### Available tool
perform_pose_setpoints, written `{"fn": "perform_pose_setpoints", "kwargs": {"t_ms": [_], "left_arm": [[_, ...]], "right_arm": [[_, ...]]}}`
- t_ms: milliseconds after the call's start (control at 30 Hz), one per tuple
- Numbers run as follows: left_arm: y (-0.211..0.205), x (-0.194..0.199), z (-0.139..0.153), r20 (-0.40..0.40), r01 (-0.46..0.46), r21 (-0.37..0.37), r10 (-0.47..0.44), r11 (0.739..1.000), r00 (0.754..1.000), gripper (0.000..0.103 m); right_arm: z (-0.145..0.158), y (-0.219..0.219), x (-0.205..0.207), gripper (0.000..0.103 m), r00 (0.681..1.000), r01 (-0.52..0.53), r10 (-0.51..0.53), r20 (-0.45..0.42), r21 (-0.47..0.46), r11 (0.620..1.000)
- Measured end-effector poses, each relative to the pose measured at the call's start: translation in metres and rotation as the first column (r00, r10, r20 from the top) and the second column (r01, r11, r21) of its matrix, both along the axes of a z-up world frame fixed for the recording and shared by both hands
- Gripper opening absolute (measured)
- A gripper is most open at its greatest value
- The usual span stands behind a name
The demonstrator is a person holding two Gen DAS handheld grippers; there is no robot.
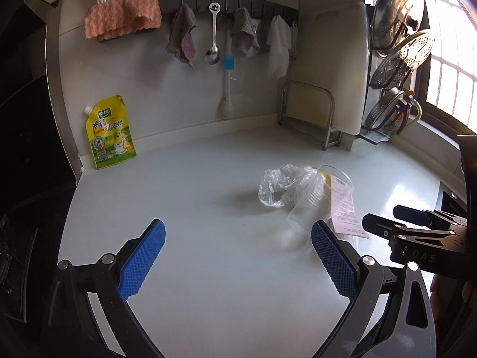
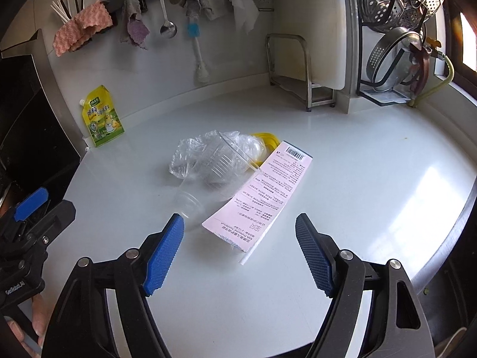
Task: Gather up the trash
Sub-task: 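Lift both open tools back over the counter toward the cup and leaflet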
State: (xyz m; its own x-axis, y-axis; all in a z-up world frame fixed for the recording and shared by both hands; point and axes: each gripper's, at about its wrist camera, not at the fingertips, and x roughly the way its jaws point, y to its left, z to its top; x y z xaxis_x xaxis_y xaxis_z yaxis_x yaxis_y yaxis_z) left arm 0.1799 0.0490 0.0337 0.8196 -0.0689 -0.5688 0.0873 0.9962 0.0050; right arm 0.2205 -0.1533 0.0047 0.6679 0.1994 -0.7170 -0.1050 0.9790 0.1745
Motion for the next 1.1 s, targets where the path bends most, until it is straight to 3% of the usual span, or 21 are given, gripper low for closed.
{"fn": "perform_pose_setpoints", "kwargs": {"t_ms": [533, 967, 1100], "left_arm": [[0.004, 0.015, -0.026, -0.053, -0.010, -0.010, 0.009, 1.000, 0.999, 0.097], [-0.035, 0.020, -0.031, -0.068, 0.078, -0.010, -0.079, 0.997, 0.995, 0.097], [-0.047, 0.026, -0.033, -0.074, 0.111, -0.016, -0.112, 0.994, 0.991, 0.097]], "right_arm": [[-0.040, 0.014, 0.028, 0.074, 0.995, 0.027, -0.039, -0.089, -0.132, 0.991], [-0.050, -0.059, 0.008, 0.074, 0.982, 0.137, -0.158, -0.106, -0.184, 0.973], [-0.051, -0.085, 0.006, 0.074, 0.977, 0.164, -0.182, -0.112, -0.155, 0.974]]}}
